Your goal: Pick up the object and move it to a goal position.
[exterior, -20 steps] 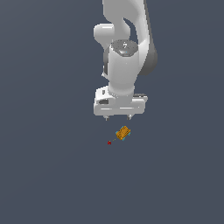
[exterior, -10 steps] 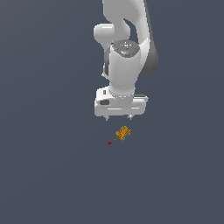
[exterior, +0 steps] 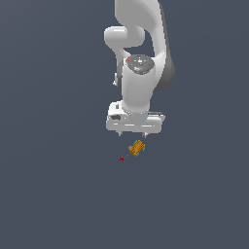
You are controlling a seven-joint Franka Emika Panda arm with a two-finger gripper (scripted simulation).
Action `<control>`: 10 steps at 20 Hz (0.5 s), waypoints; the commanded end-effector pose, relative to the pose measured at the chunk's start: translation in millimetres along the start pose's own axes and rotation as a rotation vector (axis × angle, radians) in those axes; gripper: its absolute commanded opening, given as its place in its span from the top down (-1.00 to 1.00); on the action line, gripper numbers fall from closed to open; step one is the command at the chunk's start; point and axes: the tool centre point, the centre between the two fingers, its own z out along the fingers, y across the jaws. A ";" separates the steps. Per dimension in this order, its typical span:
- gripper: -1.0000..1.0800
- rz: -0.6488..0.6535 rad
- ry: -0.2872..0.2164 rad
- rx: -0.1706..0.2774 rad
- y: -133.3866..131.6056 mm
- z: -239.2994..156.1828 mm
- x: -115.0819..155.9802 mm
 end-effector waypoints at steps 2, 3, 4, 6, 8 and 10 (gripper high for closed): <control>-0.92 0.080 -0.007 0.004 -2.2 12.5 -0.5; -0.92 0.106 -0.009 0.005 -2.8 16.6 -0.7; -0.92 0.134 -0.011 0.006 -3.5 21.0 -0.9; -0.92 0.191 -0.015 0.008 -4.8 29.7 -1.4; -0.92 0.248 -0.020 0.009 -6.0 38.5 -2.0; -0.92 0.305 -0.024 0.009 -7.0 47.2 -2.8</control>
